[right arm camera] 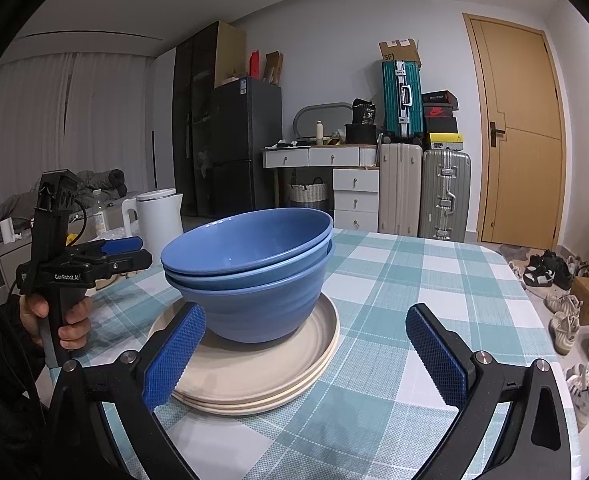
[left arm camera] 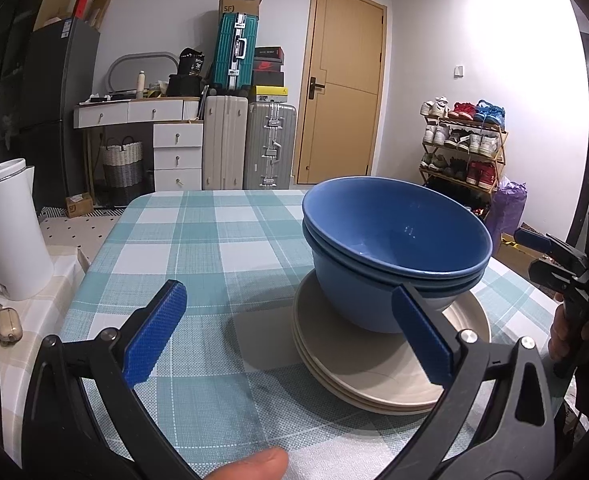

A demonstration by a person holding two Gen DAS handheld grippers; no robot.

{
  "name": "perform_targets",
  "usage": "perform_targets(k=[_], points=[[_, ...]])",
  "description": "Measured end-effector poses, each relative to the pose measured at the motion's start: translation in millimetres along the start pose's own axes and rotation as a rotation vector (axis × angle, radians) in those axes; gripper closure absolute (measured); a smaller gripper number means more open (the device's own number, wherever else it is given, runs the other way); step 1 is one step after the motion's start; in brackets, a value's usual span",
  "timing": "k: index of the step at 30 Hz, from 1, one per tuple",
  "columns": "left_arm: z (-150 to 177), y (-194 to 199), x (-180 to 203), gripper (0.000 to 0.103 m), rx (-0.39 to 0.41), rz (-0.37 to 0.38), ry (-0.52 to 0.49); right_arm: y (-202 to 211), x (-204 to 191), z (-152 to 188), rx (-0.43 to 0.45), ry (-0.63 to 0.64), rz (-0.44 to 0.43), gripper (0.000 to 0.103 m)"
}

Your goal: Organize plates and bowls

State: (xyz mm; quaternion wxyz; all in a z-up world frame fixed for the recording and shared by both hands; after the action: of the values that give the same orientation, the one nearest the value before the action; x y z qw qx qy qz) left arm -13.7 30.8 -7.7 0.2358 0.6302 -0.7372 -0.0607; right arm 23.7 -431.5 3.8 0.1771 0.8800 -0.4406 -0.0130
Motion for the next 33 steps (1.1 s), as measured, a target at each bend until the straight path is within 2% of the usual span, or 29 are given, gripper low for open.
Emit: perform_targets(k=[33], points=[[-0.6,2.2,0.4,0.001,0.004,-0.004,0.0,-4.2,0.2,0.3,-0.004,0.003,-0.005,0.001]])
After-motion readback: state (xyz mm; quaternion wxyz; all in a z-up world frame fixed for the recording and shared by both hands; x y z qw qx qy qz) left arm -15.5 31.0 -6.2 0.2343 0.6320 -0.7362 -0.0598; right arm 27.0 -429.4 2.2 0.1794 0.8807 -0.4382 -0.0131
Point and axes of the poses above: each gripper's, at about its wrist camera, not at the fingertips, and y roughly against the way its jaws point, x to its right, z to its underside, the point moved 1 cm from there along -y, roughly the way its jaws point, and after that the axes turned 11 degrees about y, right-handed, at the moved point
